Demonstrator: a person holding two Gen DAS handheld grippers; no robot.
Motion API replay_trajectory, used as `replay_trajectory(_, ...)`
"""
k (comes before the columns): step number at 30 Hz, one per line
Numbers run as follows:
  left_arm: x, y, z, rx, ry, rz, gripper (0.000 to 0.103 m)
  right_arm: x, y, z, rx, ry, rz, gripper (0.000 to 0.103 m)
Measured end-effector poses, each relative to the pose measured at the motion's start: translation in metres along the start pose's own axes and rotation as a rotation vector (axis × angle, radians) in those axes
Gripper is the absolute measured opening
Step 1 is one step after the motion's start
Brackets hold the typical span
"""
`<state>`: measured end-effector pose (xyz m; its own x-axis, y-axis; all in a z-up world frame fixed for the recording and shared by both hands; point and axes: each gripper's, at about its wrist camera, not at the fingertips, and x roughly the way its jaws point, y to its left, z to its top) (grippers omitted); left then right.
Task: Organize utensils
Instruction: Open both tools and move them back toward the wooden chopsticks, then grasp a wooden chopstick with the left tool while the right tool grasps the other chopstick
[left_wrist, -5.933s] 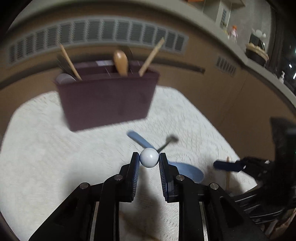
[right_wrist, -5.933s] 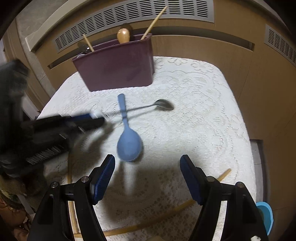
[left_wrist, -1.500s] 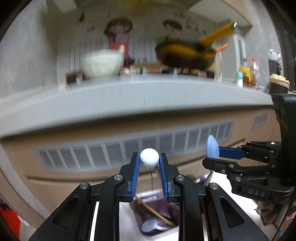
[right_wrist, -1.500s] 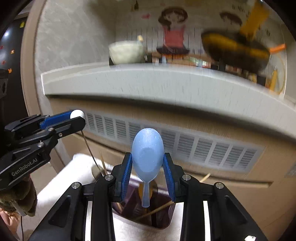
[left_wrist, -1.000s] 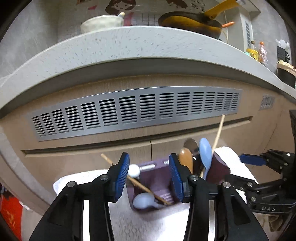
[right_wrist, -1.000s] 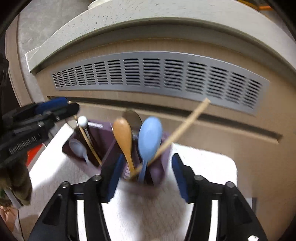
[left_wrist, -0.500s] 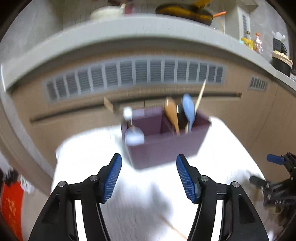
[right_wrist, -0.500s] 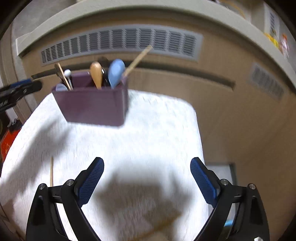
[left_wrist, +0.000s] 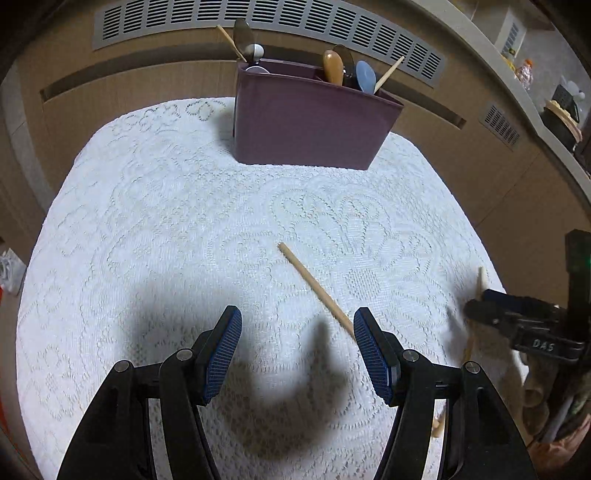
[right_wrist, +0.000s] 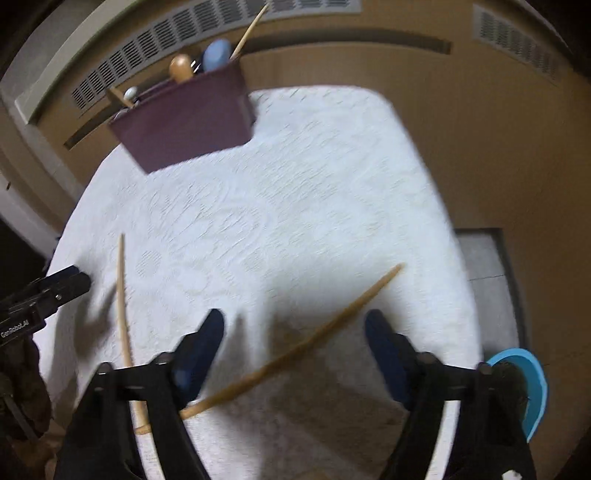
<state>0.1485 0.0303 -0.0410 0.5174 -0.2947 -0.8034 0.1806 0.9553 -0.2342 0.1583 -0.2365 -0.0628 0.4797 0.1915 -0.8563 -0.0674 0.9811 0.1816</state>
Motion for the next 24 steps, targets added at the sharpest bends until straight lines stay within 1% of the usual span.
replay_trajectory(2,0.000,-0.001,0.001,0.002,0.001,-0.013,0.064,0.004,0.012,0.003,-0.034,-0.021,-0.018,0.066)
replay_trajectory(3,-0.001,0.000,0.000,0.000,0.004,-0.018,0.064,0.007,0.019,0.005,-0.053,-0.022,-0.008,0.066)
replay_trajectory(4,0.001,0.000,0.001,-0.004,0.013,-0.026,0.064,0.012,0.027,0.008,-0.068,-0.013,0.033,0.066)
replay_trajectory(6,0.008,0.000,0.003,-0.013,0.038,-0.035,0.064,0.021,0.042,0.012,-0.094,0.000,0.077,0.066)
replay_trajectory(10,0.024,-0.011,0.004,0.009,0.086,-0.028,0.064,0.032,0.063,0.012,-0.147,-0.012,0.066,0.066)
replay_trajectory(12,0.033,-0.019,0.006,0.026,0.112,-0.028,0.063,0.029,0.063,0.011,-0.156,-0.029,0.058,0.066)
replay_trajectory(14,0.039,-0.029,0.010,0.056,0.106,-0.011,0.063,0.021,0.055,0.010,-0.158,-0.048,0.035,0.066)
replay_trajectory(16,0.045,-0.036,0.015,0.069,0.106,-0.011,0.063,0.010,0.045,0.008,-0.150,-0.076,-0.009,0.066)
replay_trajectory(17,0.047,-0.038,0.018,0.075,0.106,-0.012,0.063,0.007,0.039,0.007,-0.145,-0.082,-0.023,0.068)
replay_trajectory(18,0.050,-0.044,0.021,0.089,0.103,-0.013,0.062,0.002,0.032,0.004,-0.135,-0.088,-0.042,0.073)
replay_trajectory(20,0.055,-0.054,0.025,0.126,0.100,-0.007,0.055,-0.004,0.020,-0.002,-0.112,-0.092,-0.077,0.079)
replay_trajectory(22,0.058,-0.062,0.025,0.162,0.092,0.008,0.053,-0.007,0.009,-0.010,-0.088,-0.079,-0.103,0.081)
replay_trajectory(24,0.060,-0.065,0.024,0.191,0.082,0.024,0.052,-0.007,0.002,-0.016,-0.058,-0.057,-0.107,0.083)
